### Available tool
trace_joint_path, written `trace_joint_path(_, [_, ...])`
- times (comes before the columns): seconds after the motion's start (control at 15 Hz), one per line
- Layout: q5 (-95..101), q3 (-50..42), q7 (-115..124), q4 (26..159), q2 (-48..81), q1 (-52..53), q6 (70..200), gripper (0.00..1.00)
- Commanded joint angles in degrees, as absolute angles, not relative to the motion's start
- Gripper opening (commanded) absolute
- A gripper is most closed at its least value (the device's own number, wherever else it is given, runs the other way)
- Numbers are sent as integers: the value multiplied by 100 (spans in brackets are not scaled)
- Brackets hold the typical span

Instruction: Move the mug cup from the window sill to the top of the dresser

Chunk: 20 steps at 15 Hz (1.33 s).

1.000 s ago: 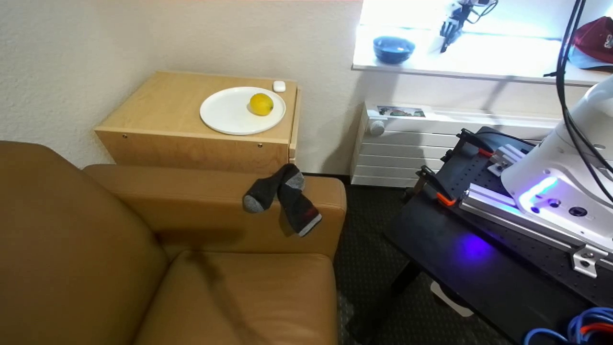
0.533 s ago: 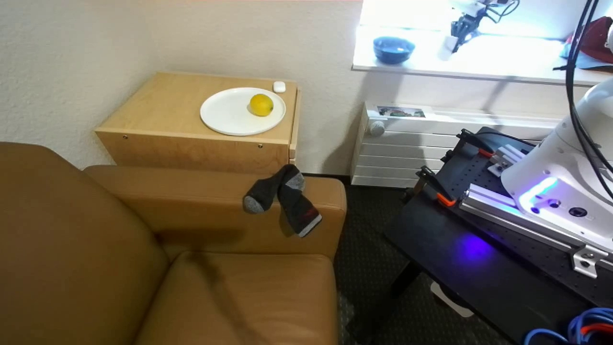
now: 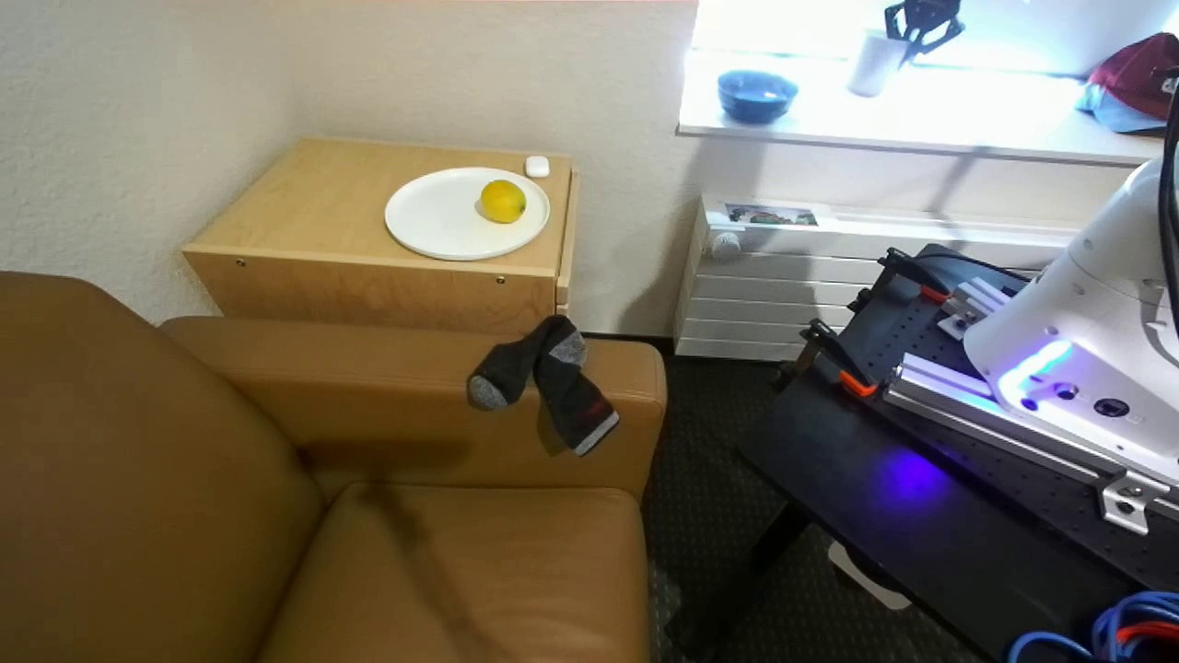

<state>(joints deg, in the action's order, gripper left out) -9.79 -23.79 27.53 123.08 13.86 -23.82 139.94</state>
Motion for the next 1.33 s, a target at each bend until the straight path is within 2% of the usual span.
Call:
trace_joint_path(0.0, [-982,-2421,2764,12427,1236,-2262,13955,6])
trace_joint_path(0.2, [-985,-2449,2788,12361,1329,-2265,13954,6])
trace_joint_path(0.27, [-985,-2471,2786,12334,1391,-2277,13954,2])
trace_joint_path(0.33, [-758,-2428,2873,12402,1415,-2103,14069,2])
trace_joint_path(0.93, [1126,-1465,3356,13756,-207,-534,14357,2])
trace_joint_path(1.07, [1120,-1217,3043,13887,-532,-546,14531,2])
trace_joint_path(1.13, [1006,-1165,3331,13508,-21,-613,14250,6])
trace_joint_path(1.27, [993,-1003,3238,13658,-340,-617,14300,6])
